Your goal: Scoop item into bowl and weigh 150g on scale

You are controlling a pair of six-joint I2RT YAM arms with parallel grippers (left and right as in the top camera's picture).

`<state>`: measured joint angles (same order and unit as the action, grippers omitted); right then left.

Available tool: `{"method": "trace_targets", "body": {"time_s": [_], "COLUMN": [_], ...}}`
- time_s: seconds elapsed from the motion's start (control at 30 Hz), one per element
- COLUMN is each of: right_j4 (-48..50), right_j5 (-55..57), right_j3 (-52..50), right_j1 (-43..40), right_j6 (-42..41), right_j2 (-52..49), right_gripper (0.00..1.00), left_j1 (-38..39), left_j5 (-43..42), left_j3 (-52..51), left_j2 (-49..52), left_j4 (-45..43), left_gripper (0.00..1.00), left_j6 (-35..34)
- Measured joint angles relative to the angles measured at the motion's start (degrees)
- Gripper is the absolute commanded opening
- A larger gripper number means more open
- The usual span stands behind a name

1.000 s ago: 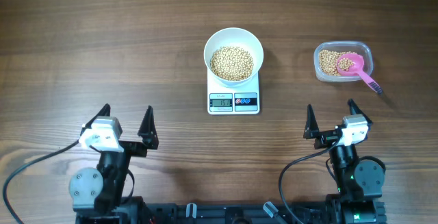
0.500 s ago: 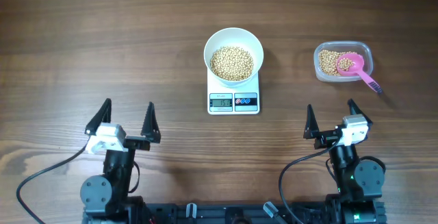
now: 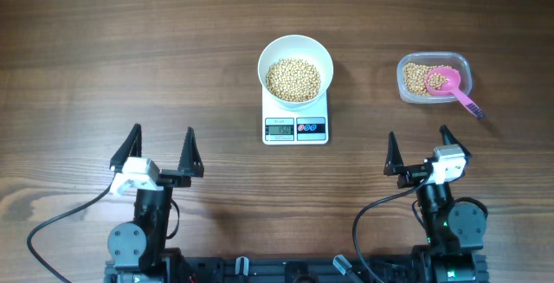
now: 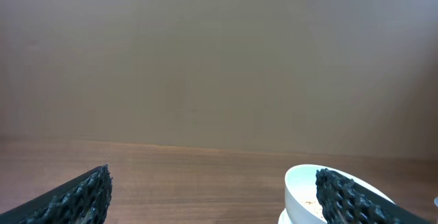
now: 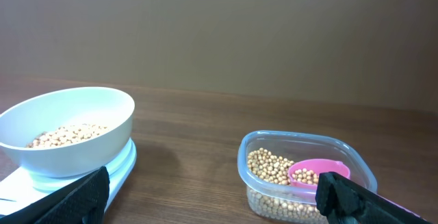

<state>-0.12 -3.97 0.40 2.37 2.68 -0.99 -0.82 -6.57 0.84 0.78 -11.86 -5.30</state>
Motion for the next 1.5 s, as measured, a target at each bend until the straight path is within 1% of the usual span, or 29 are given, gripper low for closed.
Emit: {"method": "trace_targets", "body": {"time_s": [0.17, 0.3, 0.37, 0.43, 0.57, 0.67, 0.9, 1.1, 1.3, 1.5], "right_j4": [0.0, 0.0, 0.0, 0.0, 0.0, 0.0, 0.0, 0.0, 0.0, 0.0], "right_j5": [0.0, 0.0, 0.0, 0.0, 0.0, 0.0, 0.0, 0.0, 0.0, 0.0], "right_j3": [0.0, 0.0, 0.0, 0.0, 0.0, 0.0, 0.0, 0.0, 0.0, 0.0], "right_j1": [0.0, 0.0, 0.0, 0.0, 0.0, 0.0, 0.0, 0.0, 0.0, 0.0], "right_j6": [0.0, 0.0, 0.0, 0.0, 0.0, 0.0, 0.0, 0.0, 0.0, 0.0], "right_j2": [0.0, 0.0, 0.0, 0.0, 0.0, 0.0, 0.0, 0.0, 0.0, 0.0], "right_gripper": [1.00, 1.00, 1.00, 1.00, 1.00, 1.00, 1.00, 1.00, 1.00, 1.00], "left_j1": [0.0, -1.0, -1.4, -1.5, -1.6, -1.6, -1.6, -1.6, -1.6, -1.6], "left_j5": [2.7, 6.8, 7.3, 6.8, 3.0, 1.5, 0.7, 1.1, 3.3, 3.7], "left_j3": [0.0, -0.2, -0.2, -0.2, -0.2, -0.2, -0.2, -0.2, -0.2, -0.2], "left_j2": [0.0, 0.0, 0.0, 0.0, 0.0, 0.0, 0.0, 0.0, 0.0, 0.0], "left_j4": [2.1, 7.8, 9.2, 11.6, 15.7, 15.7, 15.7, 15.7, 16.0, 16.0], "left_gripper": [1.00, 1.00, 1.00, 1.00, 1.00, 1.00, 1.00, 1.00, 1.00, 1.00], "left_j6": [-3.3, -8.2, -8.3, -7.0, -1.4, 1.0, 6.0, 6.4, 4.5, 4.4]}}
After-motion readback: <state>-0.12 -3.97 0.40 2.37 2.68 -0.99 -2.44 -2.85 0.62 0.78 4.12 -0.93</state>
